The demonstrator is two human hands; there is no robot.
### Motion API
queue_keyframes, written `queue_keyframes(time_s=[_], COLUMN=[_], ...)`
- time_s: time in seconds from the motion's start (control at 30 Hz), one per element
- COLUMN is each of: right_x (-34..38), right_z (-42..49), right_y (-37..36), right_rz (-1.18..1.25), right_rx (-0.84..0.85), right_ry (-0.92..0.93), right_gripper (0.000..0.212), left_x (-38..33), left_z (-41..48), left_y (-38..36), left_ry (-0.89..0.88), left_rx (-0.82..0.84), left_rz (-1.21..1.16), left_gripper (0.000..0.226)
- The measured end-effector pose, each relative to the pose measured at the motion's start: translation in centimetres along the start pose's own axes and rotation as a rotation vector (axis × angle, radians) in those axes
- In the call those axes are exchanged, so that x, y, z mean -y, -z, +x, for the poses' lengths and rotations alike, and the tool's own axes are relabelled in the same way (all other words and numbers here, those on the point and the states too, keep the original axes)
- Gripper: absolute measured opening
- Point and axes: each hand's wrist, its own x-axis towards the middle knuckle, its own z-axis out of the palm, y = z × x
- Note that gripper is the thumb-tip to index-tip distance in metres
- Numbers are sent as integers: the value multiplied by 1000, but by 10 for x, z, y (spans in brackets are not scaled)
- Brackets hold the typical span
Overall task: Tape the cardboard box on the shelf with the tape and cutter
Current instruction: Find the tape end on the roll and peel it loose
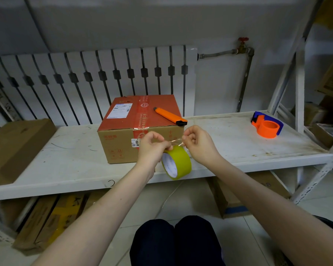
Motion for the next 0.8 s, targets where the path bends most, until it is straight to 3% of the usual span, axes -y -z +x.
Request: queue_keyframes(time_s=[0.33,0.53,0.8], right_x=[-7,-8,-7], right_z=[1,2,2], right_y=[7,6,2], right_rz=[10,-34,-46], right_rx=[135,96,100], right_ry=[-22,-16,-27], right_gripper=[10,10,9], left_x=[5,10,5], left_z=[0,4,-3], left_y=[1,1,-2], left_ry=[-162,-322,-376], left_rx=[45,71,-46], left_rz=[71,253,495], left_gripper=[21,20,18])
